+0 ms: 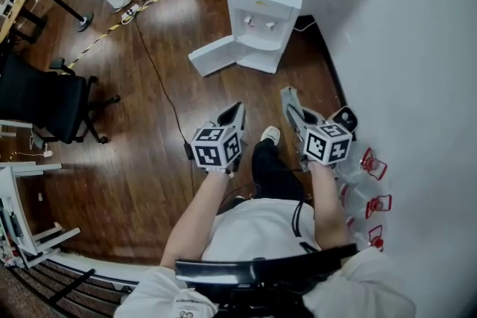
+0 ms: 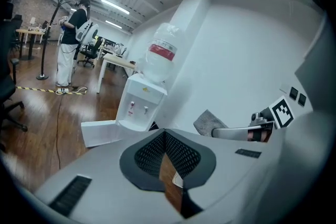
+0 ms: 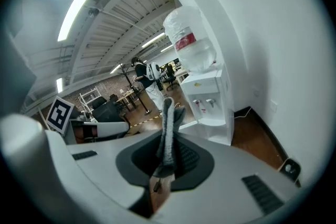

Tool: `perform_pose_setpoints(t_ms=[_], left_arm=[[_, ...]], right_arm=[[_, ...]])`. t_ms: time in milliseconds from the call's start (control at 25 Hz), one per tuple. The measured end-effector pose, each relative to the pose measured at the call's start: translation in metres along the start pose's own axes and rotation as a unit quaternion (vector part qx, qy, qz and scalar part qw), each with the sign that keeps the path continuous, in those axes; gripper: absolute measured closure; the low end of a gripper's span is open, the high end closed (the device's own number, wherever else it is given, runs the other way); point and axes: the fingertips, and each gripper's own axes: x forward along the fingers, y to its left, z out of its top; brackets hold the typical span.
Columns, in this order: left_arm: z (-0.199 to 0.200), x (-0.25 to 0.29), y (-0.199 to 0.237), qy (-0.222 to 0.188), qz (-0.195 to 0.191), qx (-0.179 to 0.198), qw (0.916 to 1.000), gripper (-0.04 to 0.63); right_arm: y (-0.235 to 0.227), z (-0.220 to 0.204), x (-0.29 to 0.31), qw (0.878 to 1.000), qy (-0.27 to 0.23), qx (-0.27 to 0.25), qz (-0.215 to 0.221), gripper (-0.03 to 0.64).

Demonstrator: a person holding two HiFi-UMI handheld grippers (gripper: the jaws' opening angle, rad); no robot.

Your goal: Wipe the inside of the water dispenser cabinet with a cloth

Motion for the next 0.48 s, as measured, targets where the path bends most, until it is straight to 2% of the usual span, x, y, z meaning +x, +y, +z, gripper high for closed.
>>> perform_pose_setpoints(t_ms=[240,480], left_arm=[[0.041,0.09,0.026,0.021,0.031,-0.009,0.9993,0.607],[0.069,0.151,0.044,0.032,0.04,-0.009,0.9987,0.607]], right_arm=[[-0.051,0.046,0.066,0.999,0.034,0.0,0.036,0.589],[-0.087,0.072,0.115,0.997,0.052,0.009,0.059,0.589]])
